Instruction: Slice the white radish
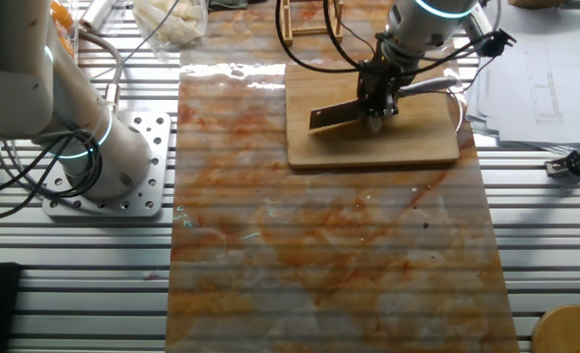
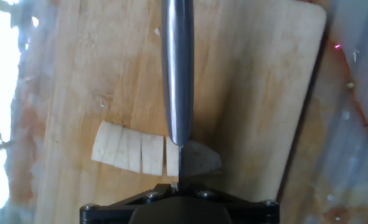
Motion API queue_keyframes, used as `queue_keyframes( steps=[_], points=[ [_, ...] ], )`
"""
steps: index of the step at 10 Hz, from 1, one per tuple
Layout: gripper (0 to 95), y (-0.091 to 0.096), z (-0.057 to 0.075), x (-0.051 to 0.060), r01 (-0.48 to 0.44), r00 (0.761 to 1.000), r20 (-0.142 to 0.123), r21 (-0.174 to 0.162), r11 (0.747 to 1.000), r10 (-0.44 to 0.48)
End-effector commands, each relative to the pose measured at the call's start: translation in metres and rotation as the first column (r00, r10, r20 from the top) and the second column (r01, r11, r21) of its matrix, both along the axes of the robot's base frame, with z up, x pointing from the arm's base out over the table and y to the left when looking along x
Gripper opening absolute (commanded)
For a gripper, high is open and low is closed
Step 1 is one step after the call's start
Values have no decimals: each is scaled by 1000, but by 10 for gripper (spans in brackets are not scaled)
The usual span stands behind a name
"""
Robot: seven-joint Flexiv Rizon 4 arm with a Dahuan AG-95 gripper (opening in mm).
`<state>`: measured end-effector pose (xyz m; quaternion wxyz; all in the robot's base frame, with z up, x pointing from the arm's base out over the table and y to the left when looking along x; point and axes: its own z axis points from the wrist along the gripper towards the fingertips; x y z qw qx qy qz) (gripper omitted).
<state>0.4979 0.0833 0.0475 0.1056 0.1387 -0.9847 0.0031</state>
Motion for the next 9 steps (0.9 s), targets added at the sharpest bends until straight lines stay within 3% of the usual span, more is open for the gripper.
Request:
queue_keyframes(
  steps=[1, 4, 9],
  points=[
    [0, -2, 38, 0, 28, 1000, -4, 32, 999, -28],
    [0, -8, 37, 0, 19, 1000, 1, 30, 999, -19],
    [0, -10, 21, 1, 15, 1000, 18, 29, 999, -16]
  ],
)
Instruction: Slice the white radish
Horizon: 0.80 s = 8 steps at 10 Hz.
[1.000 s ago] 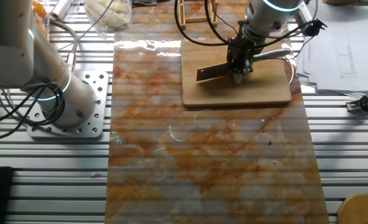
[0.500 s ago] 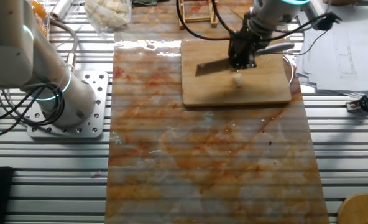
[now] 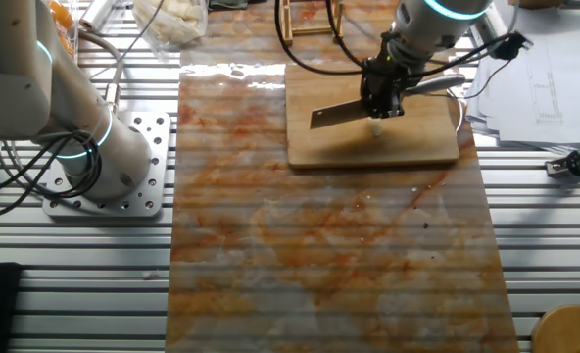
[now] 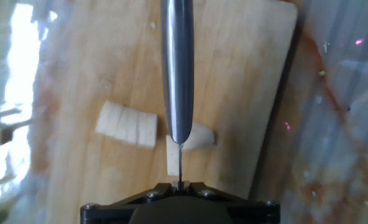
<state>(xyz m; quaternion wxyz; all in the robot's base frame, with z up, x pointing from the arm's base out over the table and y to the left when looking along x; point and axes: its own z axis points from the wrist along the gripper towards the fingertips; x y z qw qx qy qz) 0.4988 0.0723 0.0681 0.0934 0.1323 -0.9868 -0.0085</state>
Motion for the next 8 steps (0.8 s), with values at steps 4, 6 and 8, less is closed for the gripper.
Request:
queue_keyframes(
  steps=[4, 6, 8],
  points=[
    [0, -1, -16, 0, 3, 1000, 22, -5, 1000, -3],
    [0, -1, -22, 2, 12, 1000, 24, -3, 1000, -11],
    [0, 1, -36, 3, 19, 999, 31, 6, 1000, -19]
  ],
)
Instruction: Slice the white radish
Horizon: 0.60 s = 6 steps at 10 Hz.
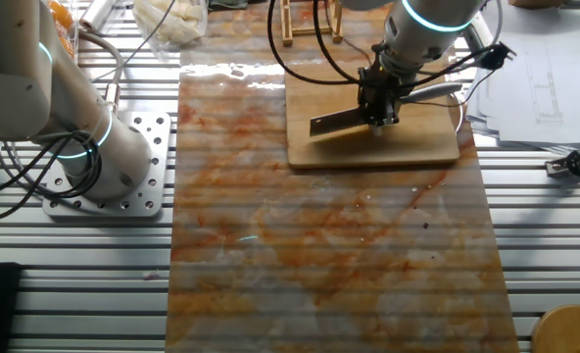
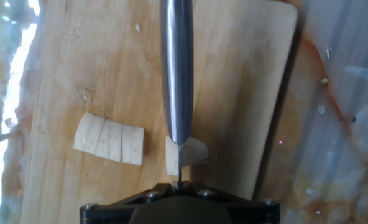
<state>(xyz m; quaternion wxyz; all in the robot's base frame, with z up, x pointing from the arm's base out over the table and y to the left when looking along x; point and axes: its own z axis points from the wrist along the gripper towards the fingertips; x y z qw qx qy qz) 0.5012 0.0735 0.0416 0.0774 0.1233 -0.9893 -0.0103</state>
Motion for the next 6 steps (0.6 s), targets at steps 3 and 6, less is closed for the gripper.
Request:
queue_keyframes(
  steps=[3, 6],
  points=[
    [0, 0, -5, 1, -7, 1000, -16, 12, 1000, 8],
    [0, -1, 32, 1, -19, 999, -35, 13, 1000, 19]
  ],
)
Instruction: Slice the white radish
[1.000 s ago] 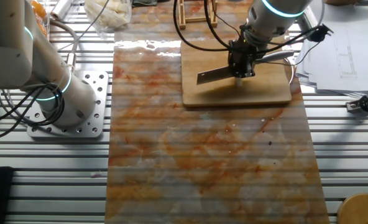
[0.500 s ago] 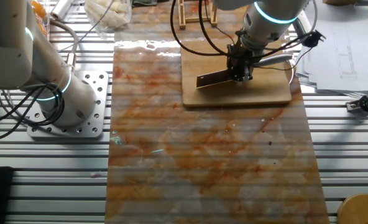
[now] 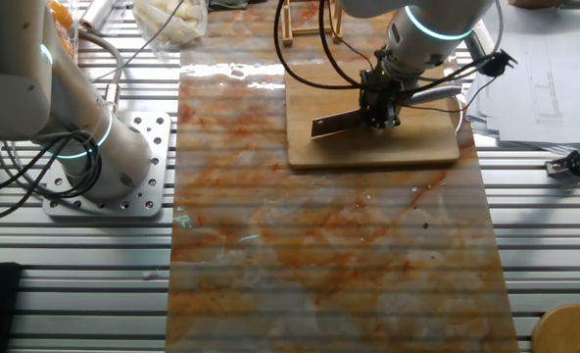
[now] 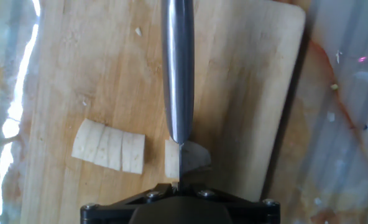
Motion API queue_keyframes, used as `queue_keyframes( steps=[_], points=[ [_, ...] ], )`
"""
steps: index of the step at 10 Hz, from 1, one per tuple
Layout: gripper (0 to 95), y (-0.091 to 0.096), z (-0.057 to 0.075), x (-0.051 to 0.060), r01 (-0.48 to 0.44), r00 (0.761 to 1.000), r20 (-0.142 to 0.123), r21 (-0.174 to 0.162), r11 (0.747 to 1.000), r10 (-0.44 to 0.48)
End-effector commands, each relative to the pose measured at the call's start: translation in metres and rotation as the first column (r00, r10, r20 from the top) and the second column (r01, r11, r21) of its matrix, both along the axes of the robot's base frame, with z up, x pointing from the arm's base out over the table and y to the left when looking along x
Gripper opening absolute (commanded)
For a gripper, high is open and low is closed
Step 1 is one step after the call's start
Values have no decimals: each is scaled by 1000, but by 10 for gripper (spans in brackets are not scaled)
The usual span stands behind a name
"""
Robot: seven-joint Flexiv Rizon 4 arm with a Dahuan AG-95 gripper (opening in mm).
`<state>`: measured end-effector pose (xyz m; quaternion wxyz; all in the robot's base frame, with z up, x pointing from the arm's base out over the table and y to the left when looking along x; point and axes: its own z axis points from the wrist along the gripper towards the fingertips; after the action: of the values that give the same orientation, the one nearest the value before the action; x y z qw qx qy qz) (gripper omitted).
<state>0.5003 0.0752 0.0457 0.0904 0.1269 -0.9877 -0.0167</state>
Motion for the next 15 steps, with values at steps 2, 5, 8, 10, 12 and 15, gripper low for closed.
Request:
queue_keyframes(
  steps=[2, 5, 8, 10, 12, 15],
  points=[
    [0, -9, 29, 1, -24, 1000, -7, 6, 1000, 24],
    [0, -11, 25, 1, -29, 1000, 5, 6, 1000, 29],
    [0, -11, 15, 2, -5, 1000, 14, 36, 999, 4],
    [0, -7, 20, 2, 33, 999, -7, 65, 997, -33],
    [0, 2, 26, 3, 127, 992, -38, 169, 977, -122],
    [0, 22, 23, 5, 135, 991, -37, 179, 975, -130]
  ],
)
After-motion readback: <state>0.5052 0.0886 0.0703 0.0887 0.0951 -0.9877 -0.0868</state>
